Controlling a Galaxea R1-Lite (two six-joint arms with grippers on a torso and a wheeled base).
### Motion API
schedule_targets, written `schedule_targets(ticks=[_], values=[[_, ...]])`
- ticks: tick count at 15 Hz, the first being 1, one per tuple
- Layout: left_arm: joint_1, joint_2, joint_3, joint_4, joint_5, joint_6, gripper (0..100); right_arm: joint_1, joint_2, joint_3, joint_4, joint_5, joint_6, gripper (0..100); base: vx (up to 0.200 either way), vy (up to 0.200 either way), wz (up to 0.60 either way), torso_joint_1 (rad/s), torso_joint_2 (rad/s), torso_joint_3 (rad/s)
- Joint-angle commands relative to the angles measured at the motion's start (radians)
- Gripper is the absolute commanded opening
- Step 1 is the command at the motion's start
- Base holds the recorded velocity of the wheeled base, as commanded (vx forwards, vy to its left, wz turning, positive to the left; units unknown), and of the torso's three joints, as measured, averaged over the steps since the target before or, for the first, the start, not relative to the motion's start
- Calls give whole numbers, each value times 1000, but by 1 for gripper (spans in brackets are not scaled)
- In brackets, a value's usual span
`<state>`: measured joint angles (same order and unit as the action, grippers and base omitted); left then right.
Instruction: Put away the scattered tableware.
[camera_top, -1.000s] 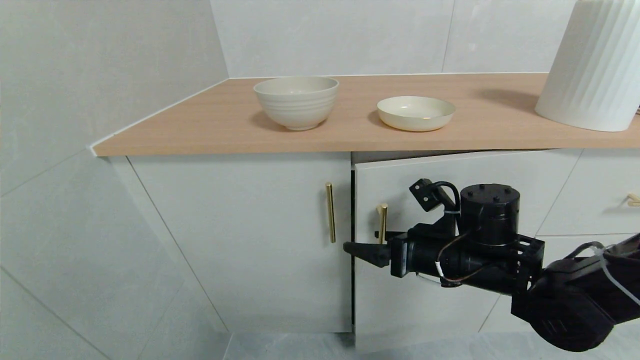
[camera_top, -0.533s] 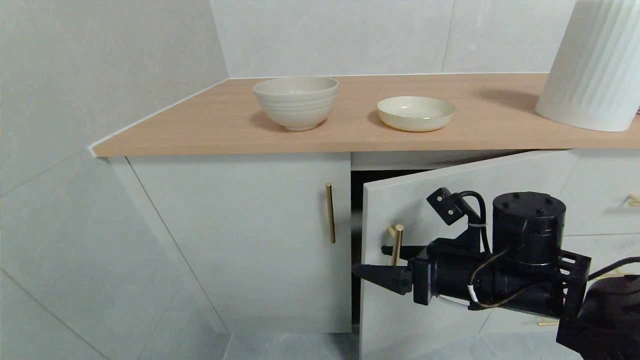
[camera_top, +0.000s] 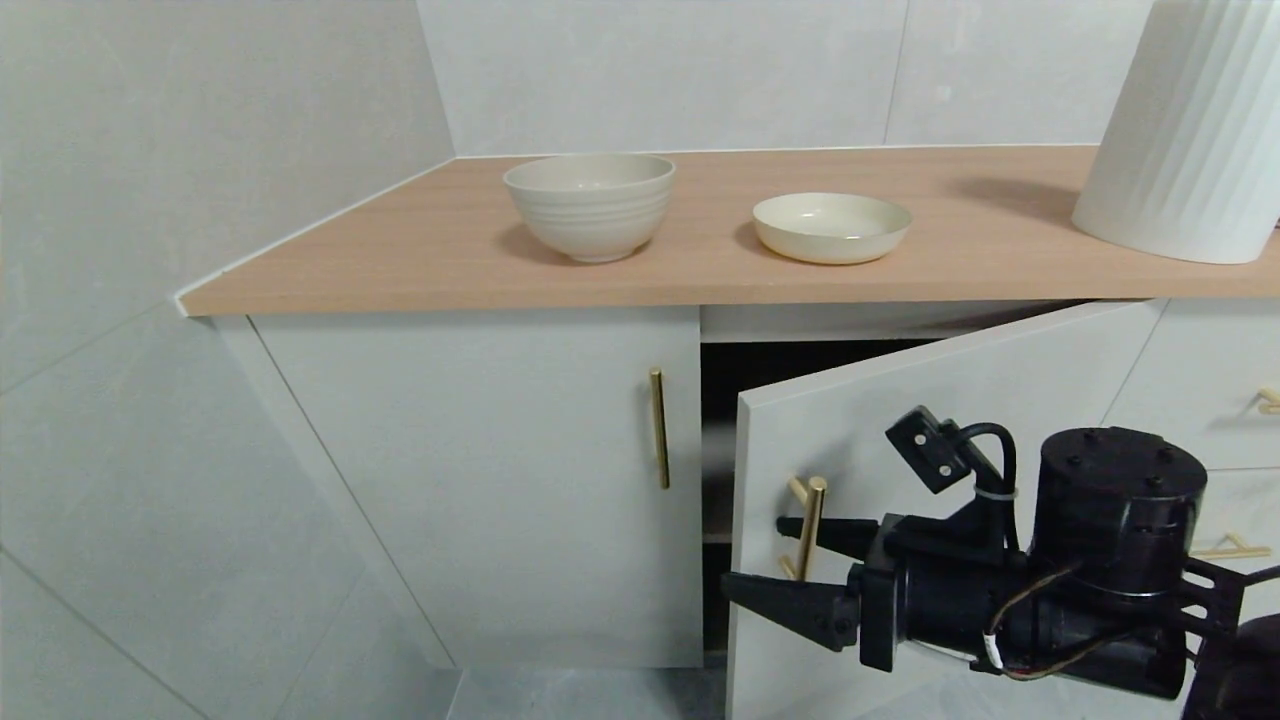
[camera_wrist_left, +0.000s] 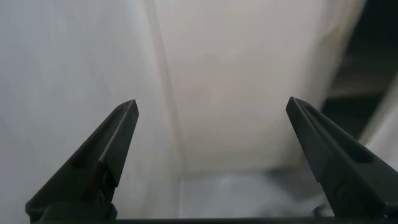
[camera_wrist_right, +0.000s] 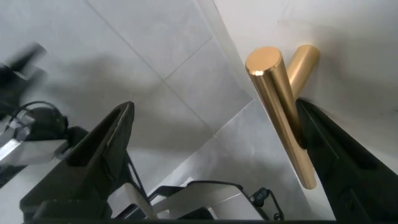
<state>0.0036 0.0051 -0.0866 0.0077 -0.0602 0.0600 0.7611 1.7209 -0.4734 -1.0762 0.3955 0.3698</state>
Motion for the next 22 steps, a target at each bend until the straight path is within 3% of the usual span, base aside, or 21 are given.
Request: schedule_targets(ticks=[1,2,5,6,7,10,11,12,14,15,16,18,19,22], values=[[-4,176,-292,83,-127,-85,100,9,-26,53,-21,5,3,100,0,0,0,0,0,0],[-7,291,-378,98,-164,-120,100,9,-24,62,-27,5,5,100,0,0,0,0,0,0],[-17,679,-522,77,-352,-121,100,9,-32,85,-27,5,0,100,0,0,0,0,0,0],[-54,789,-542,49,-435,-123,100,9,-38,99,-27,0,0,100,0,0,0,0,0,0],[-116,900,-547,3,-477,-129,100,9,-58,133,-28,0,1,100,0,0,0,0,0,0],[-287,1162,-533,-127,-477,-131,100,9,-63,141,-34,0,1,100,0,0,0,0,0,0],[-309,1196,-532,-144,-477,-132,100,9,-63,141,-34,0,1,100,0,0,0,0,0,0],[-367,1277,-530,-192,-475,-154,100,9,-63,141,-34,0,0,100,0,0,0,0,0,0],[-445,1369,-519,-307,-477,-253,100,9,-63,141,-34,0,-5,100,0,0,0,0,0,0],[-479,1426,-510,-399,-477,-321,100,9,-64,141,-34,0,-5,100,0,0,0,0,0,0],[-496,1469,-493,-479,-477,-358,100,9,-64,139,-34,0,-5,100,0,0,0,0,0,0],[-533,1578,-450,-683,-475,-374,100,7,-66,137,-39,0,-5,100,0,0,0,0,0,0],[-547,1624,-446,-747,-474,-373,0,7,-64,139,-53,-1,-5,100,0,0,0,0,0,0],[-579,1724,-507,-827,-423,-373,0,7,-55,141,-64,-1,-5,100,0,0,0,0,0,0]])
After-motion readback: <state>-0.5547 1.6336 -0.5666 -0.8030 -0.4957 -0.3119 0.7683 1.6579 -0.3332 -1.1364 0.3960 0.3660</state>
